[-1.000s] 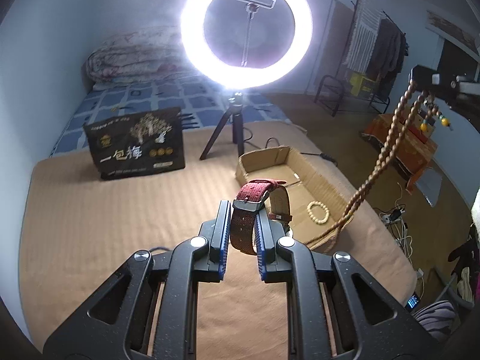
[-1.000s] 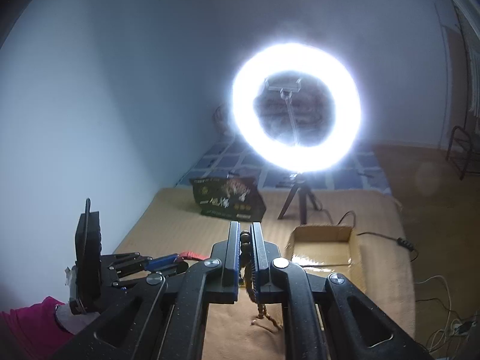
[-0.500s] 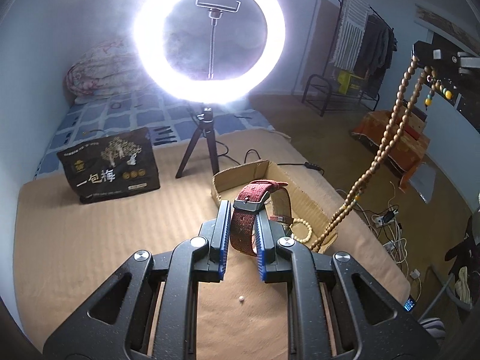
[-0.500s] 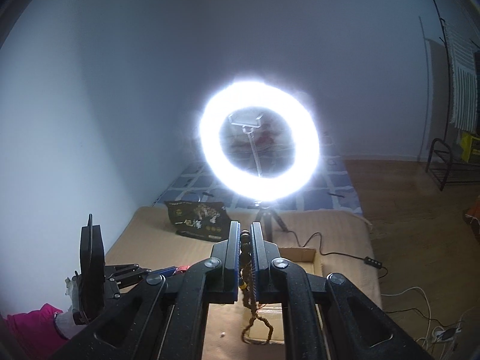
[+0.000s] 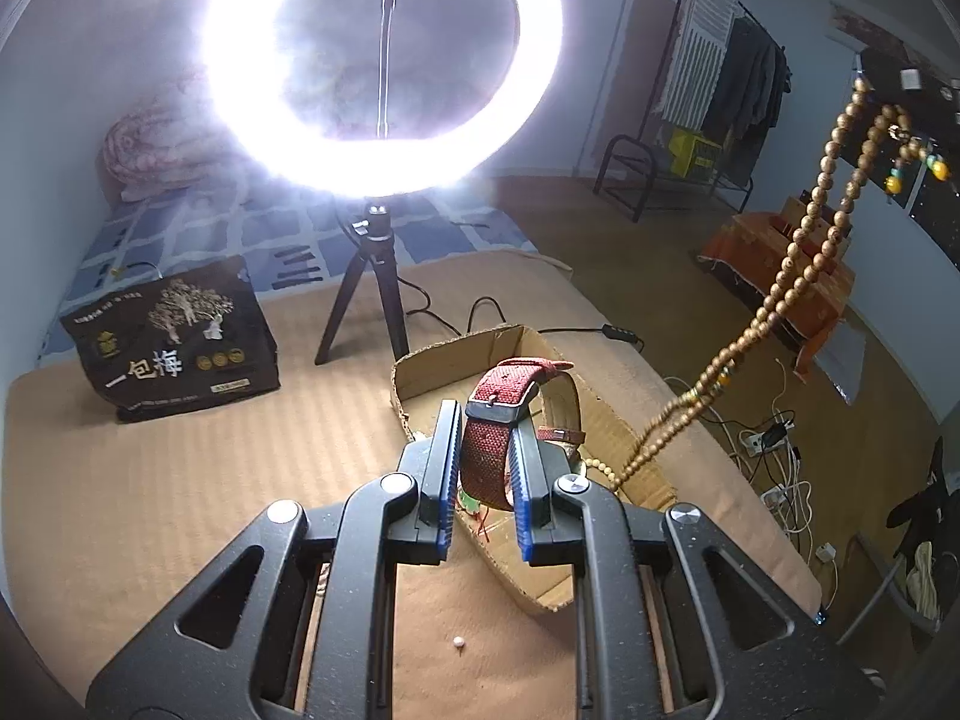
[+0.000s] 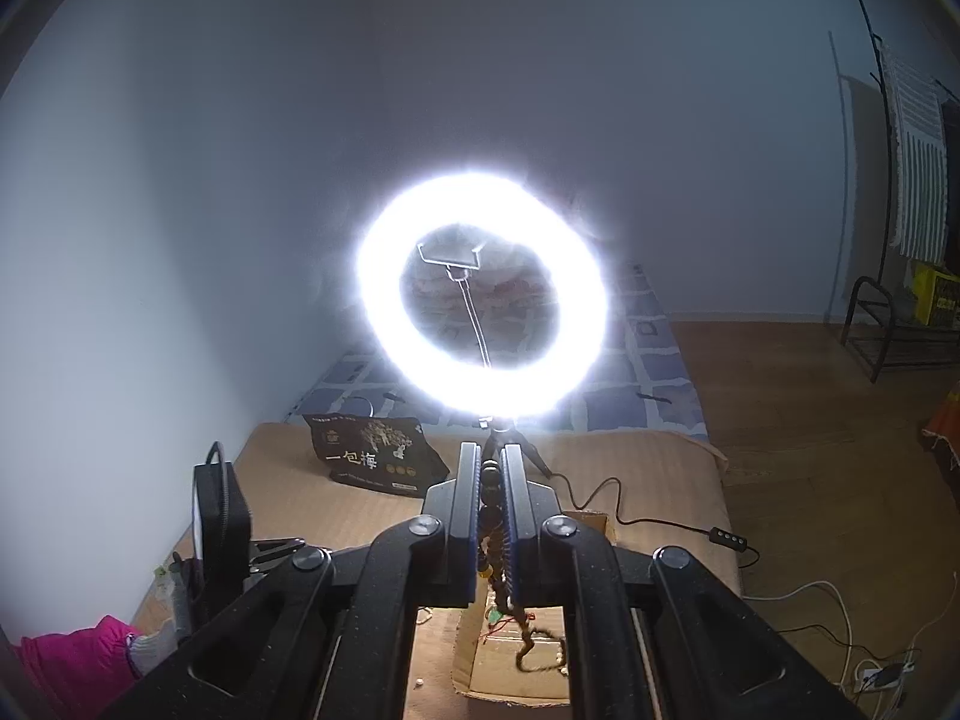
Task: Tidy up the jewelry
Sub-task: 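Lift and carry the watch in the left tool while the right tool carries the necklace to the box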
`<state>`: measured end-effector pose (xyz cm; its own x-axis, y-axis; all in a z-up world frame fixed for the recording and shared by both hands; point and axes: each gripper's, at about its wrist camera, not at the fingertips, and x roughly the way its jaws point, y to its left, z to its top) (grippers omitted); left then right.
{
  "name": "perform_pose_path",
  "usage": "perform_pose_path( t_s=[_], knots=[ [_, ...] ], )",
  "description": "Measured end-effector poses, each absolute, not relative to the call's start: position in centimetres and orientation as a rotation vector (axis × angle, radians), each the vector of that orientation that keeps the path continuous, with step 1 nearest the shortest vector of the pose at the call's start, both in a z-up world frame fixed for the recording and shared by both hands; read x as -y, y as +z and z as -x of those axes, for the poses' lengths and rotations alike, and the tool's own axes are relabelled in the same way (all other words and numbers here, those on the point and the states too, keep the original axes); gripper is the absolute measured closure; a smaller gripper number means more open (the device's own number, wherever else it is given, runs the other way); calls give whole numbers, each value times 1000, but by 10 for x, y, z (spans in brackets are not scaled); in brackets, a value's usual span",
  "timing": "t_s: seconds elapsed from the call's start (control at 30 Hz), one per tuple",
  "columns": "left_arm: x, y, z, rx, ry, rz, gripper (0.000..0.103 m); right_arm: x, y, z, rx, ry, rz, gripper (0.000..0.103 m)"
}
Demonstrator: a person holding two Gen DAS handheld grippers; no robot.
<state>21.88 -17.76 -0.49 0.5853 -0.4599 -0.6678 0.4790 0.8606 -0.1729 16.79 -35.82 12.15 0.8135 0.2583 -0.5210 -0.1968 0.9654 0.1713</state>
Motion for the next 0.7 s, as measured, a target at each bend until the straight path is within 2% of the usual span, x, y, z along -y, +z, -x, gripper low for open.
perform_pose_path(
  t_s=[0.7],
  knots=[
    [212, -80, -285, -883, -508, -15, 89, 374, 21, -217, -728, 244, -202, 99]
  ],
)
